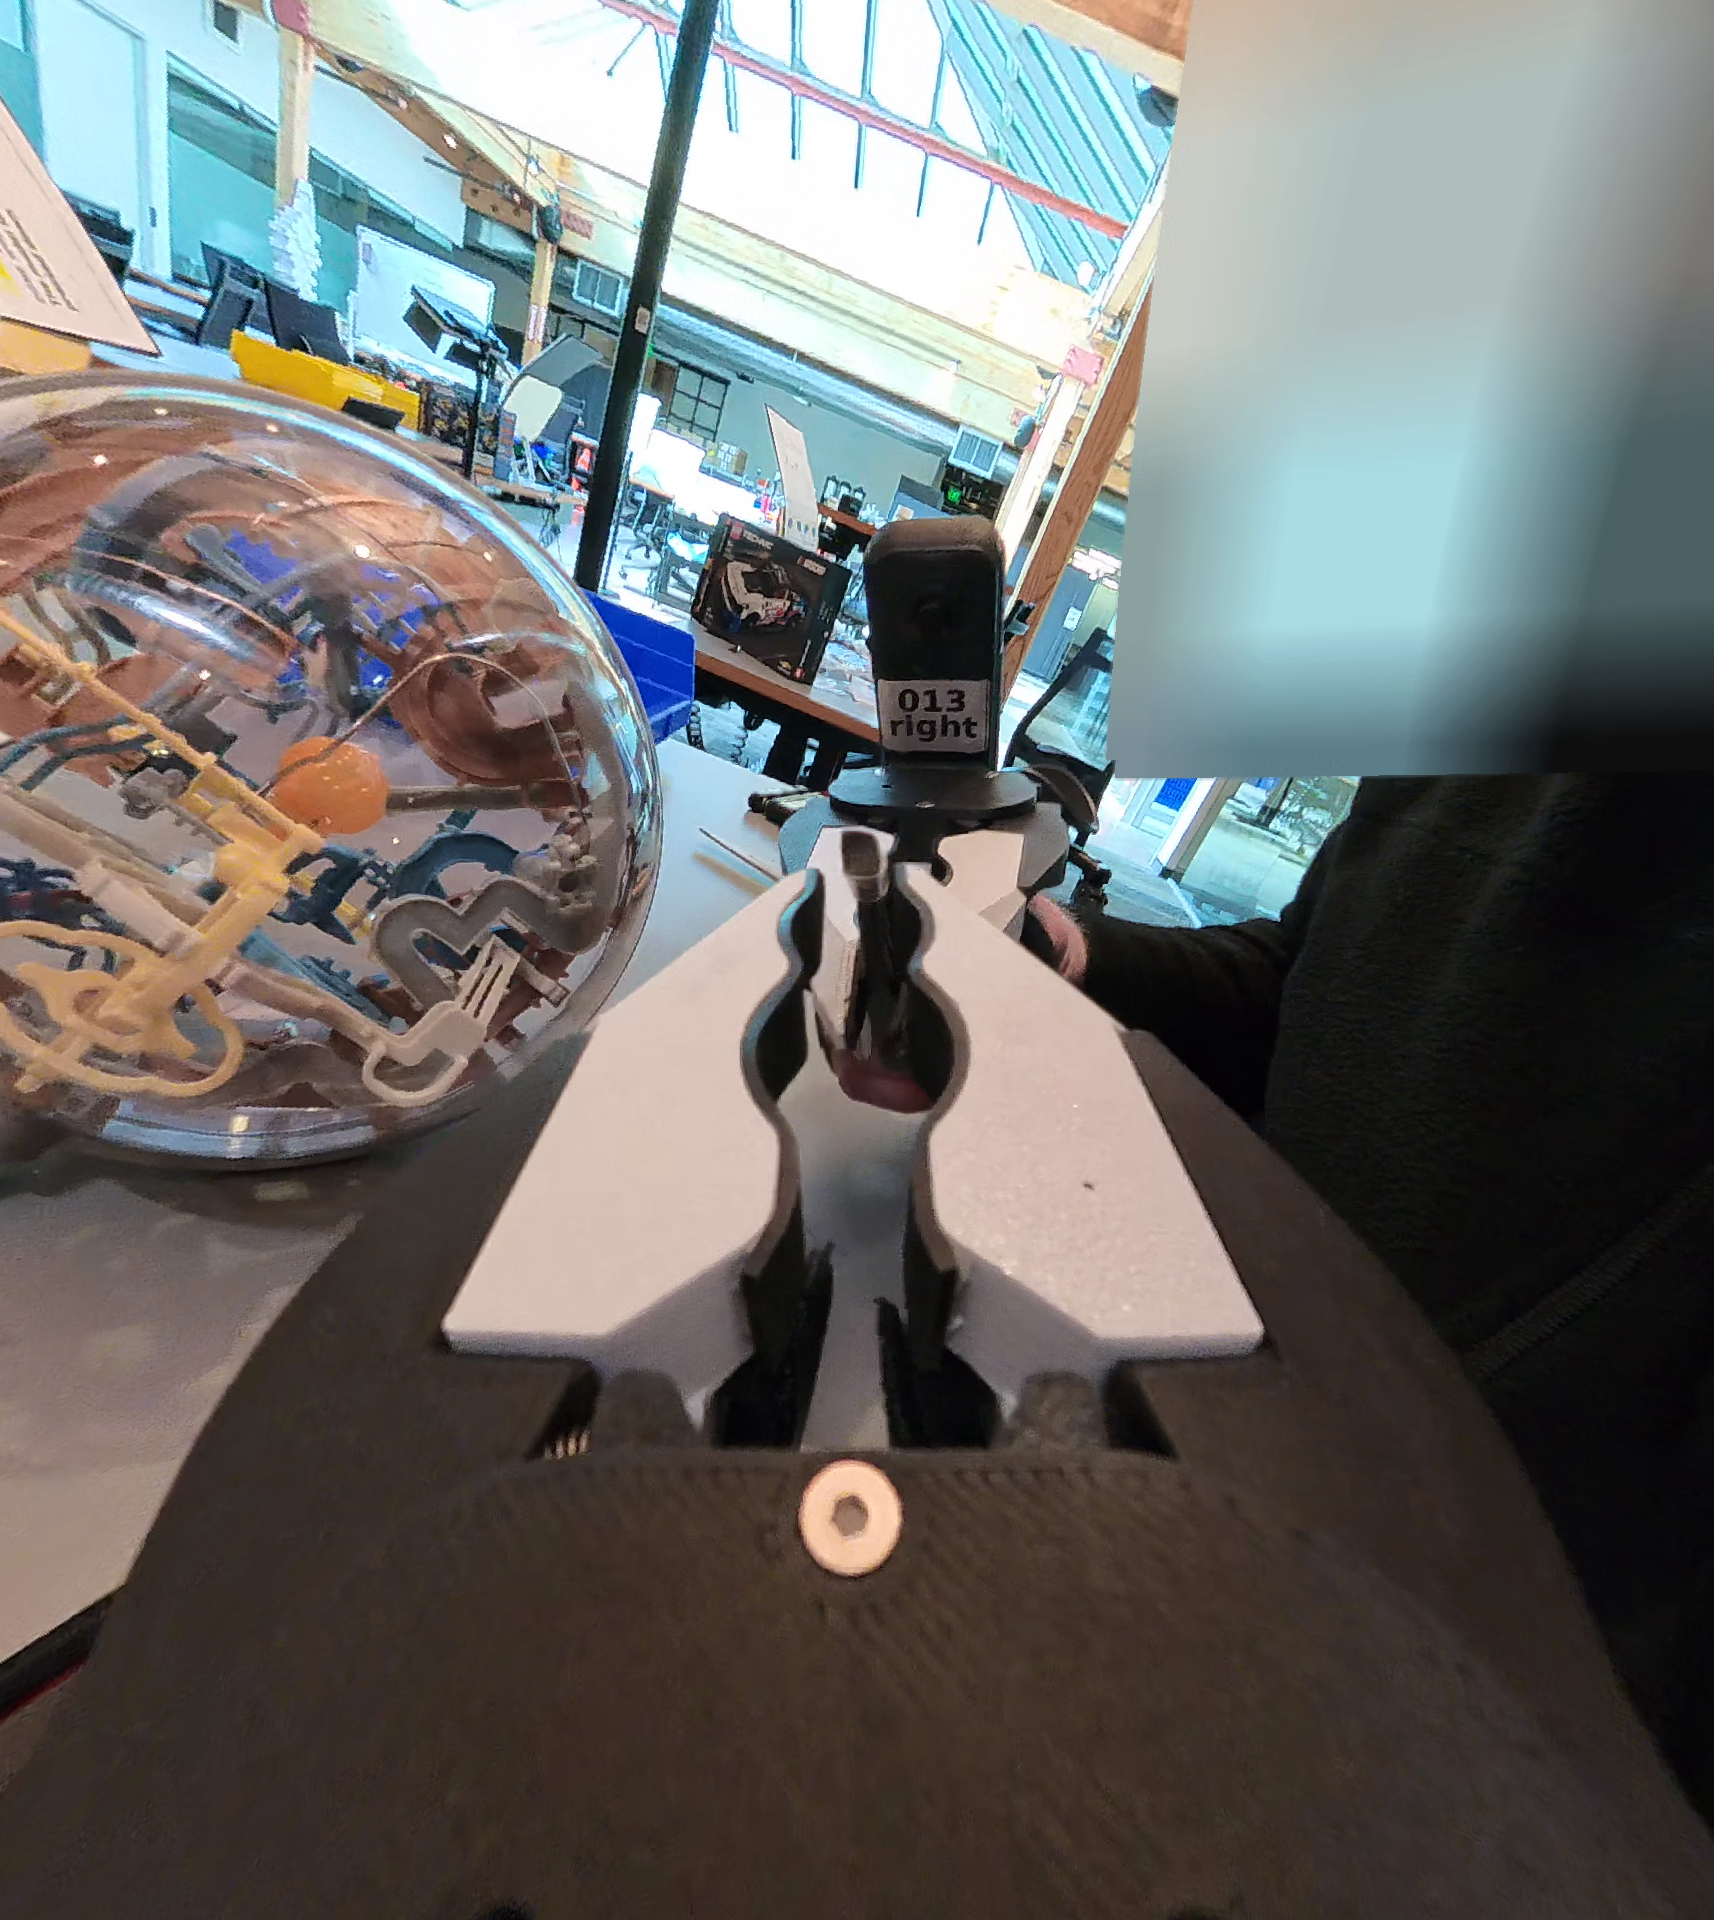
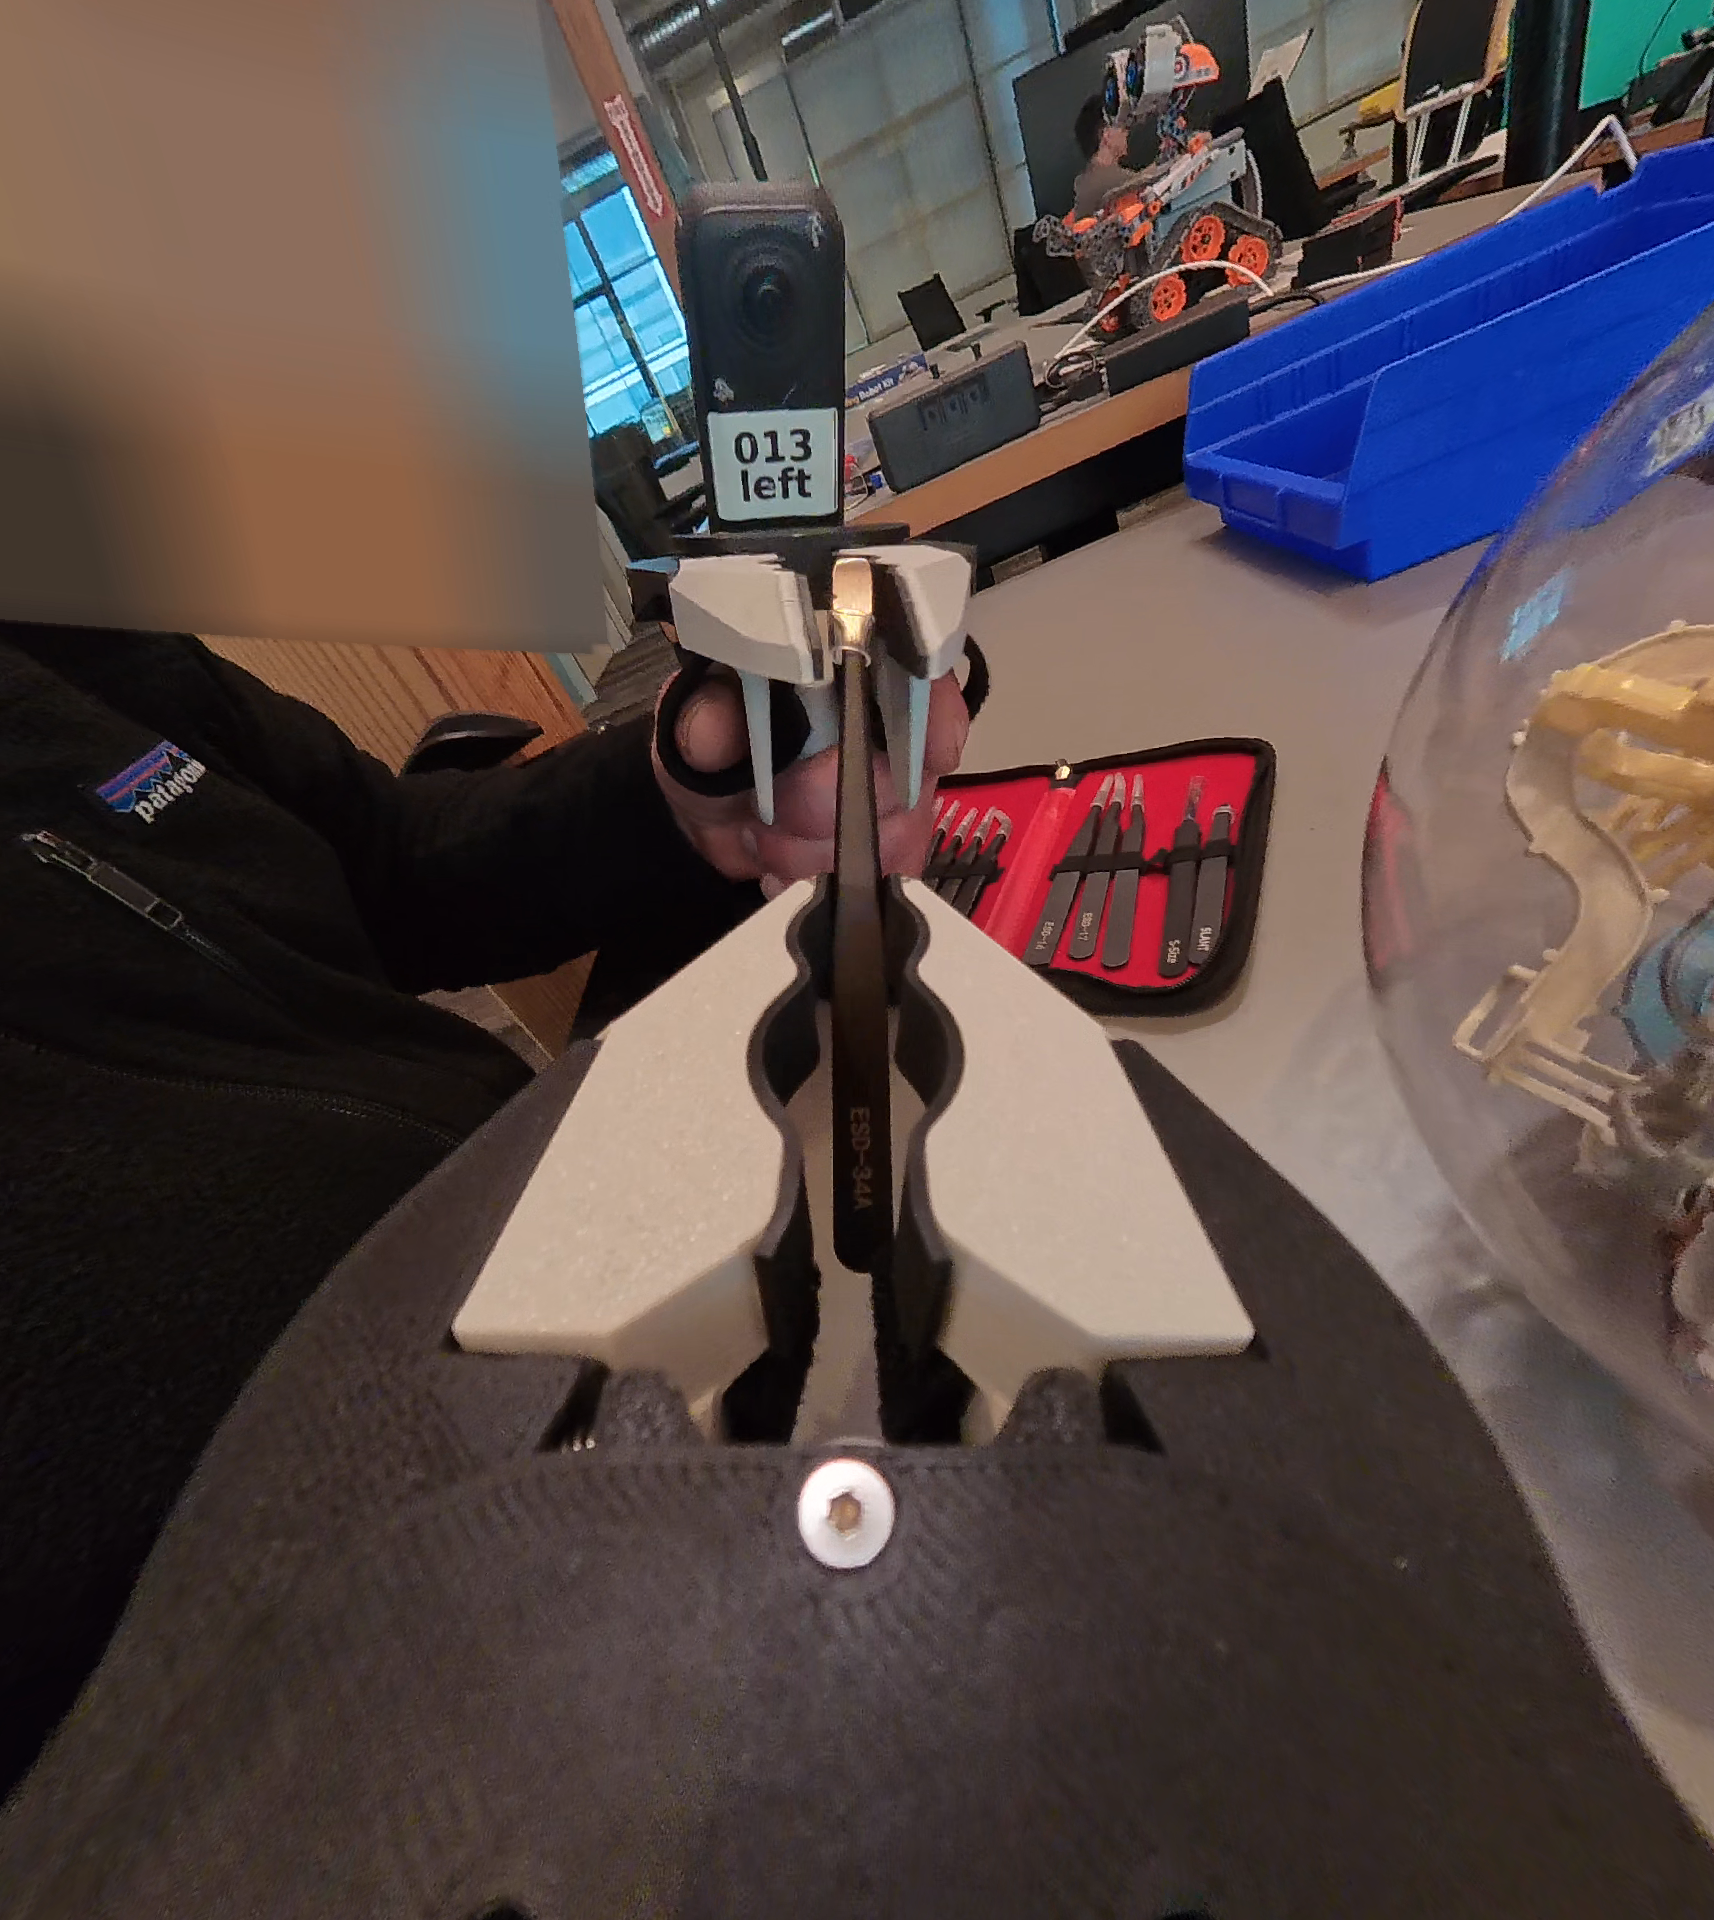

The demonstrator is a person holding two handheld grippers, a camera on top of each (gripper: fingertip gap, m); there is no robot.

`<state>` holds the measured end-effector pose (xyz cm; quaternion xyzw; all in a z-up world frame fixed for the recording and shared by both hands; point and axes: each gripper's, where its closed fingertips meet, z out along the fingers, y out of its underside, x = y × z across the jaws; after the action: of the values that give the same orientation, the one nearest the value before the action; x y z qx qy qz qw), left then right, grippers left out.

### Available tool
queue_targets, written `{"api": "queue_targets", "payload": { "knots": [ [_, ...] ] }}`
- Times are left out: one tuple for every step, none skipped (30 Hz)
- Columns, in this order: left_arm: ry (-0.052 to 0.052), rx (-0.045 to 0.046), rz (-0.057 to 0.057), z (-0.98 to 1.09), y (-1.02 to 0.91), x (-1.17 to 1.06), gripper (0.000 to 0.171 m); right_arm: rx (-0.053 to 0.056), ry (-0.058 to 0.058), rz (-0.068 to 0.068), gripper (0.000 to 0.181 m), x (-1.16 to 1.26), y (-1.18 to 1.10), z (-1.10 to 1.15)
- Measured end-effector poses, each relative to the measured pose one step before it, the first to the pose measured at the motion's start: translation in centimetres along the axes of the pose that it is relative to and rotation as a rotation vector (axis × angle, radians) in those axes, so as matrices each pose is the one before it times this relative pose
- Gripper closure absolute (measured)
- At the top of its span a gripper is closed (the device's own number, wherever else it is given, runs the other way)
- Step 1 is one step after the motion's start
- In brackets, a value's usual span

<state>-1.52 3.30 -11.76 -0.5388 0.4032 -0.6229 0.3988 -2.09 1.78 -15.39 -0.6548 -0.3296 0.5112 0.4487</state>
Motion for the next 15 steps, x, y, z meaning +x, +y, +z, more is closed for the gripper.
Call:
{"api": "queue_targets", "payload": {
  "knots": [
    [0.0031, 0.01325, -0.0056, 0.065, -0.139, 0.046, 0.166, 0.0009, 0.0016, 0.0024, 0.176, 0.055, 0.037, -0.054],
    [0.0049, 0.00155, -0.0056, 0.144, 0.035, 0.075, 0.166, -0.0023, 0.0022, 0.0011, 0.176, 0.054, 0.068, -0.071],
    [0.0020, 0.00139, -0.0026, 0.127, 0.041, 0.056, 0.166, -0.0034, -0.0001, 0.0021, 0.176, 0.014, 0.074, -0.089],
    [0.0039, 0.00472, -0.0039, 0.105, 0.008, 0.057, 0.167, -0.0017, 0.0006, -0.0005, 0.176, -0.005, 0.048, -0.079],
    [0.0041, 0.00528, -0.0061, 0.083, 0.019, 0.047, 0.167, 0.0000, 0.0011, -0.0013, 0.176, -0.014, 0.012, -0.083],
    [-0.0007, 0.00376, -0.0016, 0.076, 0.030, -0.026, 0.167, -0.0002, 0.0002, 0.0014, 0.176, 0.001, 0.027, -0.072],
    [-0.0047, 0.00810, 0.0008, 0.068, -0.010, -0.061, 0.167, 0.0028, 0.0006, 0.0025, 0.176, 0.010, -0.007, -0.079],
    [0.0021, 0.00858, -0.0093, 0.089, -0.008, 0.013, 0.168, 0.0045, 0.0016, 0.0014, 0.176, 0.040, -0.011, -0.066],
    [-0.0098, 0.00936, 0.0016, 0.078, -0.008, -0.093, 0.168, 0.0035, 0.0011, 0.0023, 0.176, 0.036, 0.017, -0.040],
    [-0.0063, 0.01181, -0.0067, 0.084, -0.033, -0.066, 0.168, 0.0049, 0.0023, 0.0032, 0.176, 0.061, -0.007, -0.048],
    [-0.0075, 0.01248, -0.0060, 0.028, -0.050, -0.082, 0.168, 0.0048, 0.0067, -0.0018, 0.176, 0.076, -0.037, -0.049],
    [-0.0125, 0.00986, -0.0019, 0.027, -0.042, -0.127, 0.168, 0.0033, 0.0117, -0.0098, 0.176, 0.075, -0.063, -0.044],
    [-0.0075, 0.01293, -0.0156, 0.037, -0.085, -0.082, 0.169, 0.0023, 0.0163, -0.0162, 0.176, 0.095, -0.091, -0.069],
    [-0.0085, 0.01296, -0.0130, 0.045, -0.060, -0.086, 0.169, 0.0006, 0.0194, -0.0177, 0.176, 0.133, -0.108, -0.080],
    [-0.0129, 0.01168, -0.0038, 0.020, -0.034, -0.117, 0.169, -0.0034, 0.0206, -0.0172, 0.176, 0.166, -0.087, -0.095]
  ]
}}
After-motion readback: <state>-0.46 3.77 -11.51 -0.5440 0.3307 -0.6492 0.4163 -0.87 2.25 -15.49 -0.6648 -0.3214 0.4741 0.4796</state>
